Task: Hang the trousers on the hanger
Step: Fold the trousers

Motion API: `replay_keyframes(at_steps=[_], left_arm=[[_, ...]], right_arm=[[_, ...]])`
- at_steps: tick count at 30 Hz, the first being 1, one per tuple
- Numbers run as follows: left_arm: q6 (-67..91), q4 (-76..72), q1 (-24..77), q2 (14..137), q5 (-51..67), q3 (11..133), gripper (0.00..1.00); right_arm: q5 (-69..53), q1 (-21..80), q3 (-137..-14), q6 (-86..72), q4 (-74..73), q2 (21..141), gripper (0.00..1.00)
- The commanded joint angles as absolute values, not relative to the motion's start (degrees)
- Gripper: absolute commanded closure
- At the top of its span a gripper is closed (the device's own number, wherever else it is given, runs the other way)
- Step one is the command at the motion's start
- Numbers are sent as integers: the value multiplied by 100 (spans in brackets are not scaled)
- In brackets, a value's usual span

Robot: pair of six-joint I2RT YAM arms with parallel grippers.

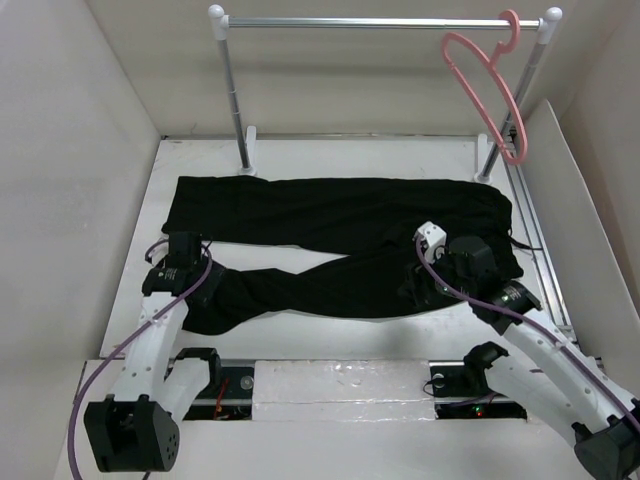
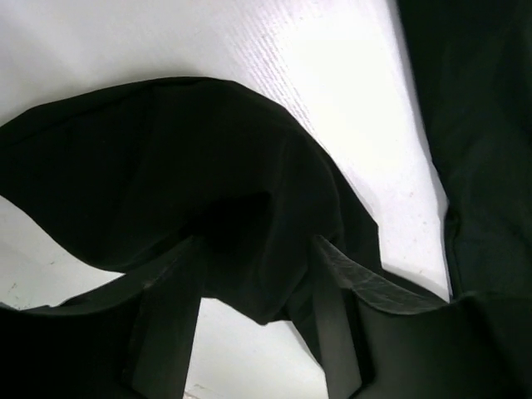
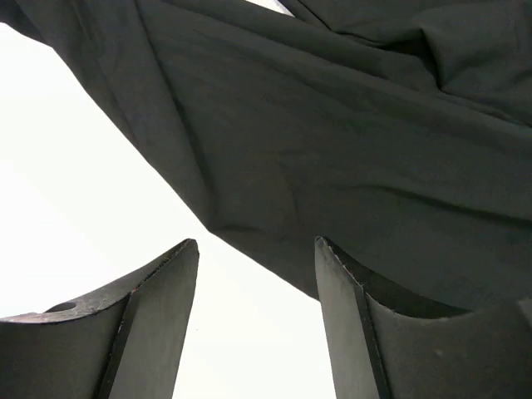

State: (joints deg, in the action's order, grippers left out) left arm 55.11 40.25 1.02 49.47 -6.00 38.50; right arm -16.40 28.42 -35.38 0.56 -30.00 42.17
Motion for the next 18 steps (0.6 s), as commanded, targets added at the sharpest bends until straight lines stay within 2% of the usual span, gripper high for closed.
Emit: replay_keyframes(at_steps=[1, 4, 5, 7, 9, 14, 18], left_arm=[[5687, 3703, 105, 5132, -747, 3674, 56], [5625, 3149, 105, 5545, -966, 3778, 89], [5564, 3068, 105, 5694, -1063, 4188, 100], [5406, 3137, 166, 6160, -1230, 4857, 100], [5063, 3594, 377, 6539, -1537, 6795, 100], [4782, 4033, 378, 6162, -1591, 7576, 100], [4649, 4166, 378, 5443, -1459, 7262, 100]], right_arm=[[-1485, 2962, -3902, 18, -2830, 4254, 36], [-1451, 2962, -4016, 70, -2883, 4298, 36], [-1441, 2962, -4078, 96, -2918, 4307, 36], [-1328, 2962, -4157, 132, -2970, 4307, 36], [-1266, 2962, -4236, 176, -2997, 4324, 35], [-1309, 2962, -4166, 149, -2857, 4412, 36], [-1336, 2962, -4105, 149, -2672, 4526, 35]])
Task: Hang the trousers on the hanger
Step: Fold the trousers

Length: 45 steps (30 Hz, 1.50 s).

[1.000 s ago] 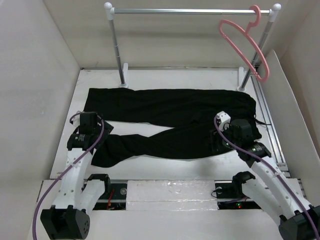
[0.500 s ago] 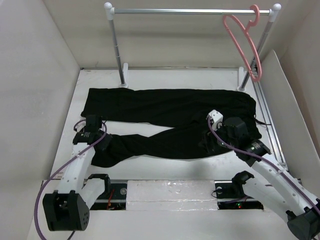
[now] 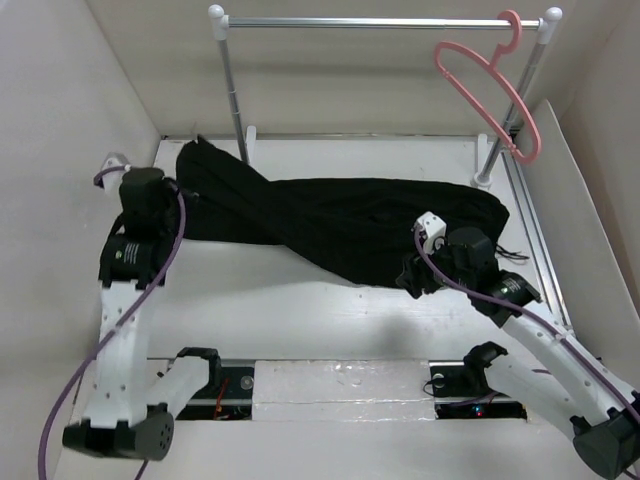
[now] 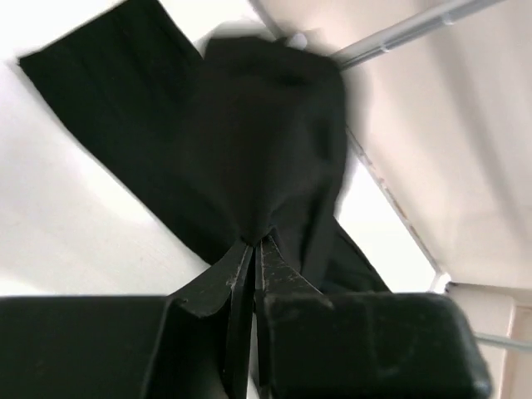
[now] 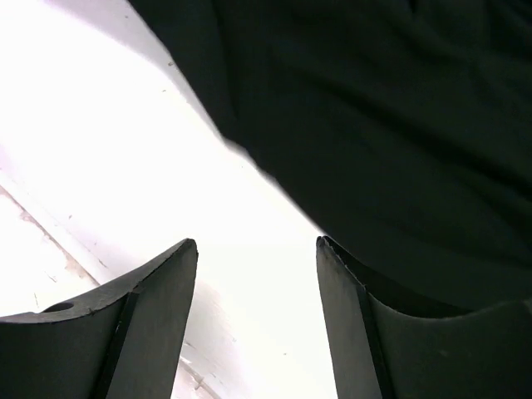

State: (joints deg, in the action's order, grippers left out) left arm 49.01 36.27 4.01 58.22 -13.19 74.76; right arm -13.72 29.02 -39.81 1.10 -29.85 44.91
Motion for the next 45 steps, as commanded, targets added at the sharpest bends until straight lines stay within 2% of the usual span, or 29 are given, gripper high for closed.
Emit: replay_keyframes(at_steps=[1, 5, 6, 9, 13, 14, 15, 17, 19, 20, 21, 22, 23, 24, 26, 28, 32, 33, 39, 45], left_arm=[[4676, 4270, 378, 5336, -1424, 7112, 100], [5140, 4674, 431, 4686, -1345, 5997, 100], [5759, 4867, 431, 4093, -1510, 5289, 99], [6090, 5053, 431, 3537, -1704, 4915, 95], [6494, 5080, 431, 3322, -2529, 4922, 95], [6530, 5106, 431, 3383, -2566, 4931, 93], [6513, 5106, 431, 3558, -2549, 4948, 80], [6452, 5185, 431, 3700, -2540, 5062, 70], [6294, 5160, 431, 3727, -2819, 5360, 66], [6023, 5090, 431, 3718, -2934, 5440, 60], [5820, 5002, 431, 3700, -3023, 5580, 59], [5566, 4844, 431, 3735, -2954, 5598, 59], [5398, 4704, 431, 3805, -2823, 5599, 59], [5040, 4624, 431, 4136, -2639, 5416, 59], [4616, 4290, 431, 4638, -1865, 5160, 59], [4360, 4071, 431, 5386, -1775, 4940, 60], [3947, 3306, 431, 5993, -1592, 5036, 57], [3877, 3252, 431, 6394, -1573, 5210, 57], [3428, 3076, 431, 8065, -1423, 5730, 58], [3305, 2716, 431, 8630, -1275, 5730, 59]], right_arm=[[-1345, 2962, -4096, 176, -2672, 4579, 35], [-1284, 2962, -4131, 255, -2812, 4702, 35], [-1257, 2910, -4148, 272, -2952, 4702, 35], [-1230, 2857, -4114, 334, -3058, 4641, 34], [-1283, 2804, -3973, 448, -3164, 4483, 34], [-1301, 2752, -3973, 448, -3208, 4456, 34], [-1292, 2751, -3973, 492, -3321, 4447, 34], [-1283, 2698, -3981, 536, -3445, 4360, 33], [-1309, 2646, -3981, 615, -3559, 4255, 33], [-1318, 2646, -3964, 624, -3577, 4210, 37], [-1336, 2646, -3946, 668, -3577, 4184, 42], [-1362, 2646, -3920, 685, -3551, 4157, 52], [-1432, 2646, -3850, 686, -3533, 4122, 75], [-1494, 2646, -3824, 712, -3464, 4122, 87], [-1669, 2646, -3736, 712, -3358, 4183, 99], [-1775, 2646, -3674, 773, -3278, 4262, 97], [-1916, 2646, -3683, 914, -3296, 4359, 56], [-1942, 2646, -3657, 923, -3287, 4359, 54], [-2048, 2759, -3525, 826, -3217, 4254, 50], [-1925, 2760, -3498, 782, -3322, 4017, 49]])
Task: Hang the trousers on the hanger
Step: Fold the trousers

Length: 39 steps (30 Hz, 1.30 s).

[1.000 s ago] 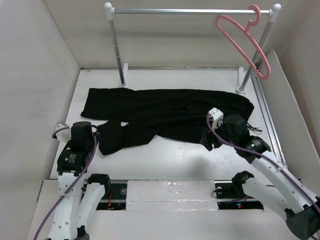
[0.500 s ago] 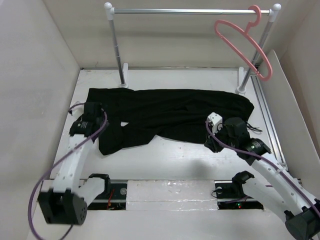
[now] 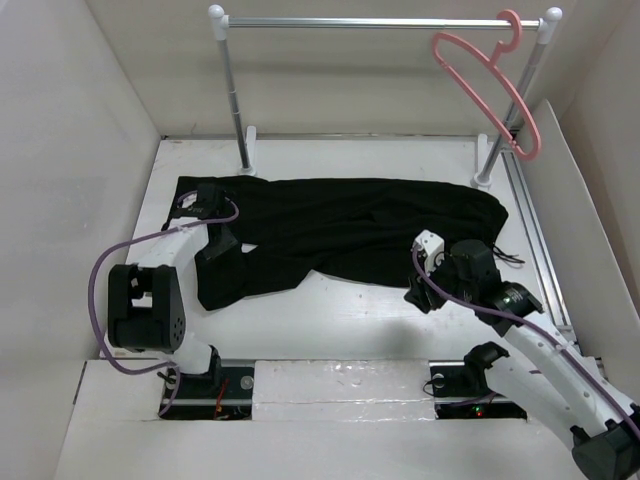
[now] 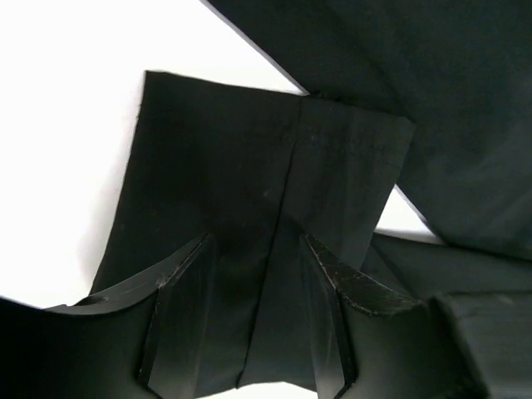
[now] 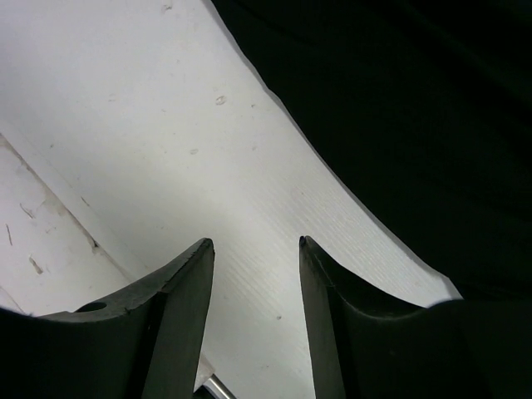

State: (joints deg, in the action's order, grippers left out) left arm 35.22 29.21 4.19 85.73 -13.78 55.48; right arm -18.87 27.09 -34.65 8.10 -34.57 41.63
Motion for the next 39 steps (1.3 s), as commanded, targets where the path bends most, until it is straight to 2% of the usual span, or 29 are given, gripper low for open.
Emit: replay_keyframes(at_steps=[1, 7, 9, 11, 17, 26, 33, 39], left_arm=[[3305, 2664, 431, 8709, -1274, 5739, 60], [3296, 2400, 544, 9132, -1152, 5722, 66], [3357, 2364, 545, 9176, -1151, 5713, 79], [3445, 2338, 545, 9193, -1213, 5730, 100], [3560, 2741, 545, 8974, -1669, 5932, 100], [3665, 3533, 344, 7314, -2715, 6565, 100], [4209, 4121, -44, 6471, -3794, 6189, 100], [5308, 4852, -386, 5898, -4579, 5801, 100]], right_arm=[[-1925, 2760, -3489, 774, -3331, 3999, 49], [-2021, 2812, -3437, 712, -3314, 3973, 49], [-2030, 2813, -3428, 712, -3322, 3973, 49], [-2004, 2813, -3428, 712, -3357, 3964, 48], [-1934, 2813, -3437, 712, -3366, 3929, 48], [-1846, 2813, -3410, 774, -3226, 4060, 48], [-1670, 2865, -3437, 730, -3252, 4183, 48], [-1503, 2865, -3560, 642, -3489, 4254, 48]])
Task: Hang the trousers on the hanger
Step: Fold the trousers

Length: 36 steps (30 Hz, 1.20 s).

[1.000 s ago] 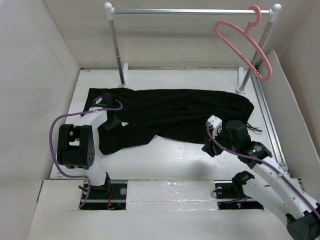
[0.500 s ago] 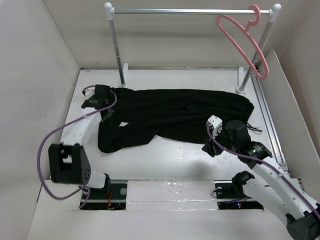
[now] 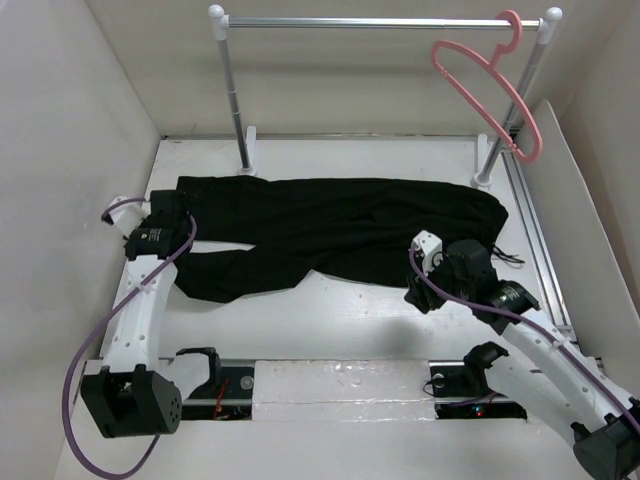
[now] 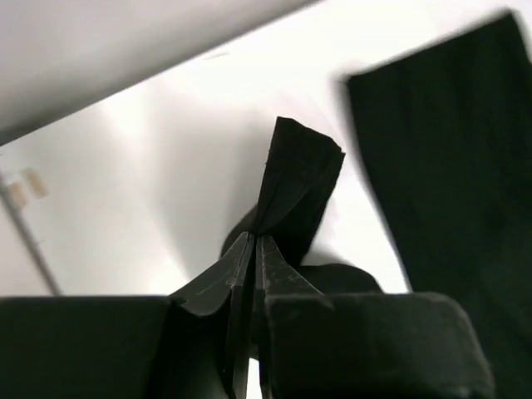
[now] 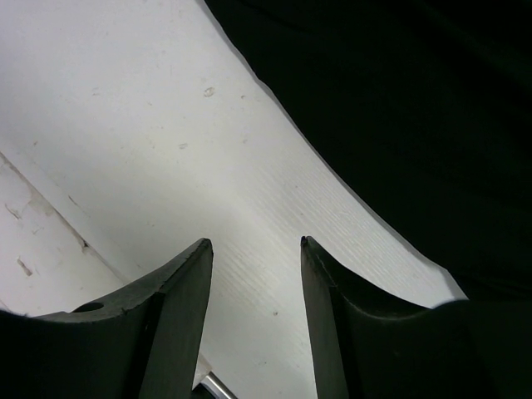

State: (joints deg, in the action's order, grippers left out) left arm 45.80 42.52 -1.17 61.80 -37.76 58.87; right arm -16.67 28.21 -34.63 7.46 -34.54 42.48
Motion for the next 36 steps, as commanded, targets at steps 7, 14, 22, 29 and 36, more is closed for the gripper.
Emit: replay_keyframes(at_steps=[7, 14, 22, 29, 36], left_arm=[[6143, 6158, -940, 6187, -6028, 6064, 100], [6275, 6451, -888, 6442, -5898, 7619, 100], [5968, 6012, -704, 5950, -5590, 7278, 100], [5713, 5178, -650, 5317, -4730, 7268, 76], [5326, 3281, -282, 4948, -2656, 6779, 74]], right_arm=[[-766, 2865, -4025, 536, -4034, 4149, 41], [-834, 2102, -4052, 290, -4262, 4104, 30], [-695, 1047, -4131, 220, -4412, 4481, 27], [-298, 169, -4412, -183, -4457, 5359, 24], [-563, -1308, -4035, -763, -3640, 6142, 24]])
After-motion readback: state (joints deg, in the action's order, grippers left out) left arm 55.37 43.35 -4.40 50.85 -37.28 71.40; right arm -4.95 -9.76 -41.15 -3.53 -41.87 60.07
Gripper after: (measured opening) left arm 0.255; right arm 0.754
